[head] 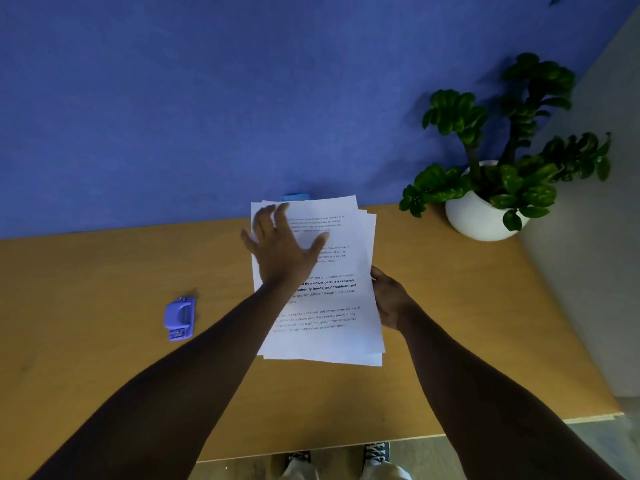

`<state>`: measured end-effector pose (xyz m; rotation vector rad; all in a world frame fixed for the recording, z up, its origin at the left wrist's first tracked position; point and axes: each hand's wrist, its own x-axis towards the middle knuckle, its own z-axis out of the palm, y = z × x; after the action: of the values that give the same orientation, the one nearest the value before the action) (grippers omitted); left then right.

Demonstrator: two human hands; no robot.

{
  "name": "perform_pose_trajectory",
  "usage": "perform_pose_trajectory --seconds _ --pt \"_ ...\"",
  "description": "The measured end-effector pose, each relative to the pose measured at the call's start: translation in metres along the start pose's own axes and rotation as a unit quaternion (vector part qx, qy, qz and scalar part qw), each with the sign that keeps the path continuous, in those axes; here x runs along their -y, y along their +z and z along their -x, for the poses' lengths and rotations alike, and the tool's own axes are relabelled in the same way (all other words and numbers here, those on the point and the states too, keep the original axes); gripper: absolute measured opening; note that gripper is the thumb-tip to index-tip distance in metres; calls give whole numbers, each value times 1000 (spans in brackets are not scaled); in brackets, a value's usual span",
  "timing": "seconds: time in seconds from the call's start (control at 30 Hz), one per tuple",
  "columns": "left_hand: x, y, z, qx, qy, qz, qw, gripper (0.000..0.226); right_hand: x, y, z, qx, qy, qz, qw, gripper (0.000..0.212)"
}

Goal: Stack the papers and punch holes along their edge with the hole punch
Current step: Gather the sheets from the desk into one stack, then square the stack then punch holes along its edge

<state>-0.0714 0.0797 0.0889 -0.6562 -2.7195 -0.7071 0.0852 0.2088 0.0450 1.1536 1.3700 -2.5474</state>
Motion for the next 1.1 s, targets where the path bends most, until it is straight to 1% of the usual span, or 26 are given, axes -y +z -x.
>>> perform_pose_trajectory --seconds 0.07,0.13,0.17,0.2,0.23,0.3,0.33,0.4,0.47,0.5,0.6,0.63,0.7,0.73,0.8,0.83,0.87,0.93,0.97,1.0,1.07,1.1 --pt "10 -3 -4 1 -93 18 995 99 2 -2 -1 -5 -1 2 1000 37" --pt "22 -4 -8 47 -192 80 977 111 2 -3 -3 -7 -4 5 1000 39" --pt "28 -5 -10 84 -243 129 958 114 3 -4 -3 -8 -3 4 1000 39" --pt "34 -6 -12 122 -285 179 934 111 4 -4 -3 -9 -2 4 1000 38" --pt "39 -8 -13 157 -309 229 910 101 4 -4 -3 -10 -2 5 1000 36" --pt "47 -8 -11 204 -311 328 868 63 5 -5 -3 -15 -1 12 1000 34" --pt "49 -8 -8 222 -311 371 847 48 4 -5 -3 -21 0 16 1000 34" --pt "51 -9 -4 248 -312 418 816 36 3 -5 -5 -28 -6 15 999 30" --pt "51 -10 -2 275 -312 431 801 34 2 -4 -7 -33 -7 -3 999 23" --pt "51 -10 -2 291 -310 434 795 34 3 -4 -8 -30 -4 -23 999 23" --pt "52 -11 -1 320 -299 426 792 35 6 -7 -14 13 0 -59 998 47" --pt "51 -10 -1 321 -299 424 793 35 7 -7 -14 32 -2 -56 998 48" --pt "48 -10 -1 316 -303 425 792 37 9 -5 -14 49 -12 -22 998 40" --pt "46 -10 -1 311 -307 430 790 38 11 -4 -14 36 -23 3 999 35" --pt "43 -12 -1 306 -313 444 782 37 15 -1 -15 -29 -56 47 997 30" --pt "42 -13 -2 312 -314 456 772 36 17 0 -16 -58 -69 58 994 30" --pt "42 -15 -4 327 -314 474 755 37 19 0 -17 -78 -80 63 992 30" --pt "46 -17 -6 383 -309 512 704 42 24 0 -20 -98 -97 59 989 29" --pt "48 -18 -7 418 -299 517 685 44 26 0 -22 -105 -104 53 988 27" --pt "50 -18 -6 448 -288 514 673 45 28 -1 -23 -112 -110 47 987 26" --pt "54 -16 -3 472 -281 498 670 45 32 -2 -23 -118 -118 42 985 26" --pt "55 -15 -2 467 -286 490 678 44 33 -2 -23 -115 -120 42 985 26"
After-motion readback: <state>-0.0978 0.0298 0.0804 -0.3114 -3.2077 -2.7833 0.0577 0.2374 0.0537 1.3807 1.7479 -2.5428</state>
